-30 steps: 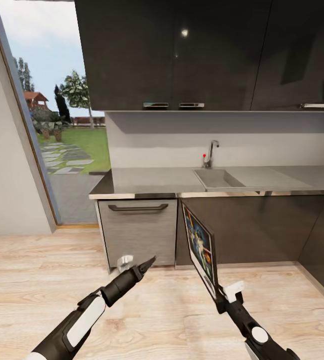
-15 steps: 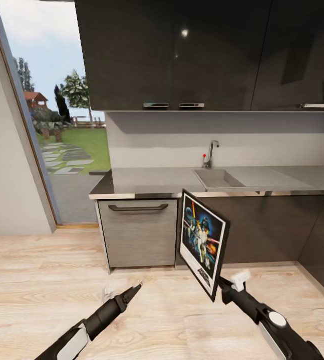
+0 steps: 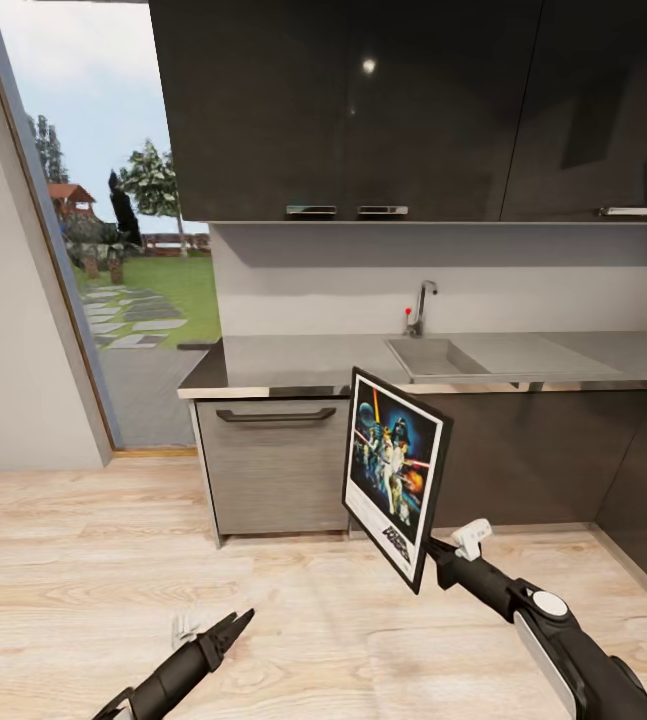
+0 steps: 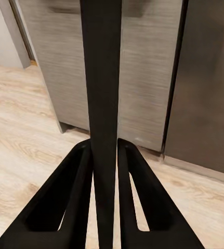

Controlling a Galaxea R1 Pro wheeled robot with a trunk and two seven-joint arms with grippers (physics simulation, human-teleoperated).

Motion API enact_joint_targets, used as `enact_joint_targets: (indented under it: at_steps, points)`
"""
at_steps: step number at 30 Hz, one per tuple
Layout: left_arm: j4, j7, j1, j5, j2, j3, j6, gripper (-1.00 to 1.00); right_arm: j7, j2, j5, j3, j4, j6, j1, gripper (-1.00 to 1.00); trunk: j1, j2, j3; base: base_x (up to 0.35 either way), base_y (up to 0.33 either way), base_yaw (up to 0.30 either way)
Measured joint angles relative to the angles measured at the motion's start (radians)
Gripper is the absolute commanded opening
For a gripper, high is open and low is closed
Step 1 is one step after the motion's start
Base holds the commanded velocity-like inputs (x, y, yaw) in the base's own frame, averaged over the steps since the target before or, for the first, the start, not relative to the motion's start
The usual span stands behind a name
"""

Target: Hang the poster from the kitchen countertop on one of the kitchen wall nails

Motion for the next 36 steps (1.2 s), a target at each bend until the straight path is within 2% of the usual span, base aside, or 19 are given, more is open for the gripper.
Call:
enact_joint_targets:
  at_steps: [7, 13, 24, 36]
  points:
    - [0.009, -0.009, 0.000, 0.003, 0.040, 0.003, -0.005, 1.00, 0.004, -0.004, 0.001, -0.001, -0.006, 0.007, 0.000, -1.00, 0.000, 0.000, 0.000, 0.000, 0.000, 0.114]
    - [0.010, -0.044, 0.000, 0.003, 0.048, 0.022, -0.003, 1.00, 0.005, -0.004, 0.000, -0.001, -0.007, 0.008, 0.000, -1.00, 0.000, 0.000, 0.000, 0.000, 0.000, 0.047]
    - [0.010, -0.048, 0.000, 0.003, 0.048, 0.033, -0.002, 1.00, 0.005, -0.004, 0.000, -0.001, -0.008, 0.013, -0.001, -1.00, 0.000, 0.000, 0.000, 0.000, 0.000, 0.002]
    - [0.011, -0.046, 0.000, 0.004, 0.050, 0.043, 0.001, 1.00, 0.004, -0.004, -0.001, 0.000, -0.008, 0.010, -0.001, -1.00, -0.046, 0.084, 0.037, 0.000, 0.000, 0.000]
